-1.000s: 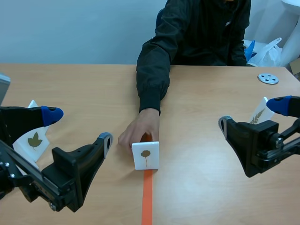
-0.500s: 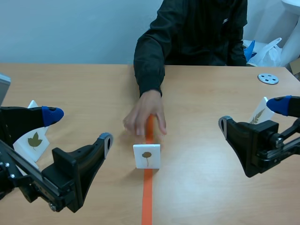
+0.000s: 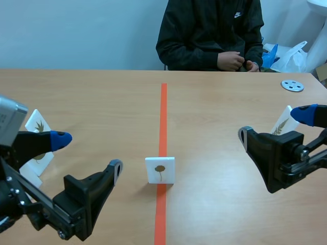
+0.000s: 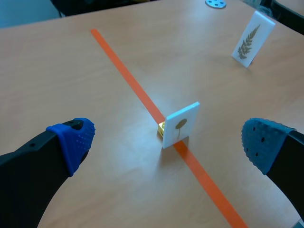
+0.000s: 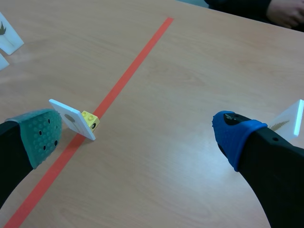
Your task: Sort the leaf by its shape. The table is split by an orange tape line. A compound leaf with several leaflets goes to the left side, a simple leaf with one blade goes to the right side. Return to the home posture when a red brick is placed on the table.
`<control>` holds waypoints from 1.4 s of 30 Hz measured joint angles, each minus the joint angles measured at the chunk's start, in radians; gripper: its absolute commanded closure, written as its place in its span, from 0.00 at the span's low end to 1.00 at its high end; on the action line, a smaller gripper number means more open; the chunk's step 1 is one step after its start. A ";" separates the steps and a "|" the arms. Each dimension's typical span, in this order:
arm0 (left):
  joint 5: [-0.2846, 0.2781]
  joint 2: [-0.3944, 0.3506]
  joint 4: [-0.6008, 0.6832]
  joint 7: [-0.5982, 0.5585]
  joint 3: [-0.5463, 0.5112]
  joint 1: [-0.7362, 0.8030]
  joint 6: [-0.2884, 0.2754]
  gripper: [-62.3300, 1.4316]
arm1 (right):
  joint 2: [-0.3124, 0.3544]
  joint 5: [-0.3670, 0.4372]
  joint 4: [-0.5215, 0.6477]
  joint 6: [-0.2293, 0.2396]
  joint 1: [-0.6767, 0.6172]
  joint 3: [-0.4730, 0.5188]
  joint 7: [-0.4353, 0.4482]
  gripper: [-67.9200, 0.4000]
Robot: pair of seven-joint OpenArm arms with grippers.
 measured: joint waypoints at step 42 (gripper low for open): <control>0.317 0.000 -0.942 -0.443 0.459 -0.684 0.024 0.00 | 0.000 -0.005 0.000 0.000 0.000 0.000 0.000 0.00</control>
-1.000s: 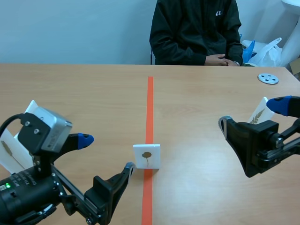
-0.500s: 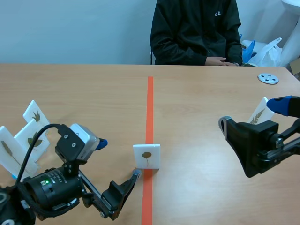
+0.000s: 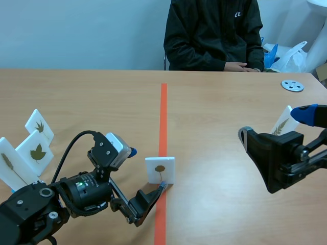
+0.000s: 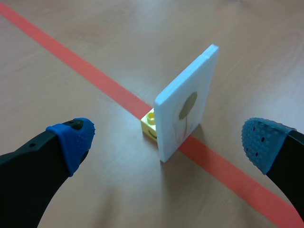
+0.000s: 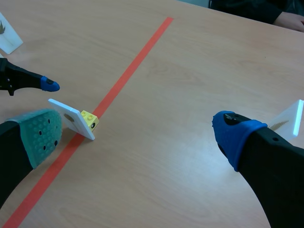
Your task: Sort the leaf by its shape. The table is split by an orange tape line. A compound leaf with several leaflets goes to the left side, a simple leaf with one blade goes to the right side. Return to the home posture when a red brick is placed on the table.
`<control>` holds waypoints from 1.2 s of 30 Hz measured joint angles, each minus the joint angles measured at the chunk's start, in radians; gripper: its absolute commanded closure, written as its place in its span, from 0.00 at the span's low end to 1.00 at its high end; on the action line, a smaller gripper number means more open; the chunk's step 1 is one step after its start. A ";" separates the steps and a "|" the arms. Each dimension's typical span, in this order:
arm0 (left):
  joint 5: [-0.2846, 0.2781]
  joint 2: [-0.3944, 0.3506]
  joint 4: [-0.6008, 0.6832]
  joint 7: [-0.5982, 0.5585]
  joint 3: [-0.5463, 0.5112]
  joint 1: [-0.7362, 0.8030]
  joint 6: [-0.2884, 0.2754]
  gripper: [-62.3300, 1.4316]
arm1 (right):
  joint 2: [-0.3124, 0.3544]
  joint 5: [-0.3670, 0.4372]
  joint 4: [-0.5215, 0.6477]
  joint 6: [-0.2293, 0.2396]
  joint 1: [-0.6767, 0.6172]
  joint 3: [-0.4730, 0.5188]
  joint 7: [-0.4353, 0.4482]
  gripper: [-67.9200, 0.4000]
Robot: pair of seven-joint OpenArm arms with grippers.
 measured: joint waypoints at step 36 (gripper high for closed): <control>-0.042 0.000 -0.179 -0.056 0.256 -0.145 0.043 0.56 | 0.000 -0.003 0.000 -0.001 0.000 0.000 0.000 0.00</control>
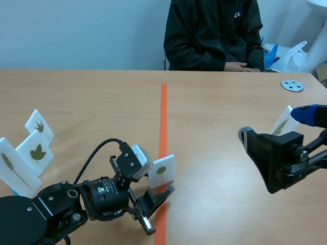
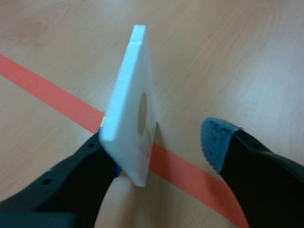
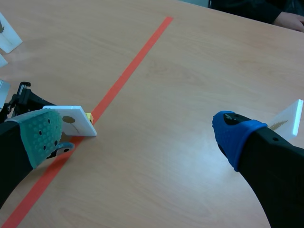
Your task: Sort the leaf by its shape. The table is split by an orange tape line. A compound leaf with several leaflets goes to the left side, a simple leaf with one blade goes to the right side. Return to the home posture when a red brick is placed on the table.
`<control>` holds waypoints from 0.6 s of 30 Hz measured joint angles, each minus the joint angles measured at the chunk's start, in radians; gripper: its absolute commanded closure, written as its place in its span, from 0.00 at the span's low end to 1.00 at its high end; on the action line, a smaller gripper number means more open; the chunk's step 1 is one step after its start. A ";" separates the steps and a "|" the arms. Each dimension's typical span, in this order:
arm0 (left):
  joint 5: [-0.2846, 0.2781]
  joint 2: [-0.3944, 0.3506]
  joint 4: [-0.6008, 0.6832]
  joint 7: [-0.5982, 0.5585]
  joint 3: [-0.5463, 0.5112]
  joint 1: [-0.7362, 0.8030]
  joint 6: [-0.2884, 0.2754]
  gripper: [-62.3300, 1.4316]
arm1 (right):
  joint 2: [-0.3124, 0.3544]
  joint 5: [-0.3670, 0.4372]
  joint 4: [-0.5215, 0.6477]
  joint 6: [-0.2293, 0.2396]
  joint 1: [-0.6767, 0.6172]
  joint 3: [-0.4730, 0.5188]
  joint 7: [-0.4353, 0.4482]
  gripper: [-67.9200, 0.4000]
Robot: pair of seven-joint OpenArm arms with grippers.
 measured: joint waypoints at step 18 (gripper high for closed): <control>-0.038 -0.006 0.043 0.005 -0.002 0.016 0.000 0.89 | 0.000 0.000 0.000 0.000 0.000 0.000 0.000 0.00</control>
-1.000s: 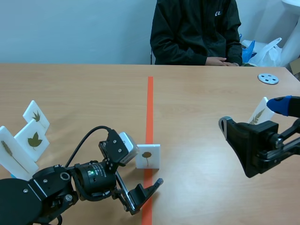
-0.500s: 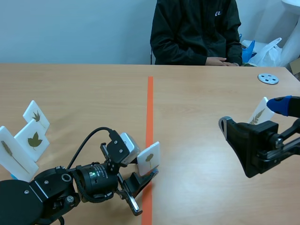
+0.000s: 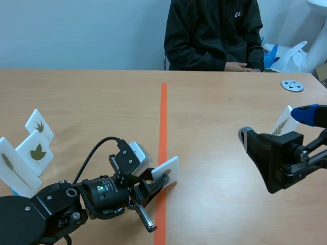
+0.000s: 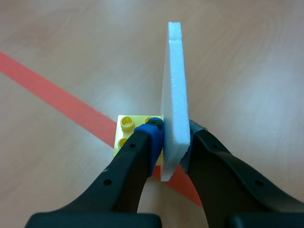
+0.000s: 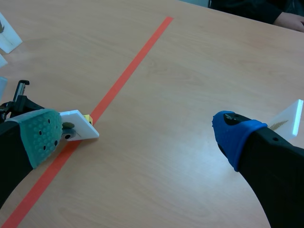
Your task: Sort the leaf by its shape. The table is split by an orange tape line. A compound leaf with several leaflets goes to the left side, a simple leaf with one blade goes to the right side. Return to the home posture when a red brick is placed on the table.
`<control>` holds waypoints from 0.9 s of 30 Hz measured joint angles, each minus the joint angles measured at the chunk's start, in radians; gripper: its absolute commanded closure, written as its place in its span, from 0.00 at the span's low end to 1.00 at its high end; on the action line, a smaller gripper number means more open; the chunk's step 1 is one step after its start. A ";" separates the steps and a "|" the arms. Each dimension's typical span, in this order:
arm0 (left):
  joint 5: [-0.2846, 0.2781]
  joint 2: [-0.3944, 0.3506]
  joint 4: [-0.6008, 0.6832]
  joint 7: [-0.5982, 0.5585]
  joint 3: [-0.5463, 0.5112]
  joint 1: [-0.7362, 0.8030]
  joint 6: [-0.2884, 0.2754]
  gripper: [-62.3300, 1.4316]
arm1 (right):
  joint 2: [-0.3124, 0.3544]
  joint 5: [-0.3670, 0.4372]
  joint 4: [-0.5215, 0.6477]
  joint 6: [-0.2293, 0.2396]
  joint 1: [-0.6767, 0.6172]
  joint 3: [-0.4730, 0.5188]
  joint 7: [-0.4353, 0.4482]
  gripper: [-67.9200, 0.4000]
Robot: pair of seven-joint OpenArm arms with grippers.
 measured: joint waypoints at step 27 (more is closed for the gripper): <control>-0.094 0.028 0.692 0.194 -0.488 0.657 0.121 0.89 | 0.000 0.000 0.000 0.000 0.000 0.000 0.000 0.00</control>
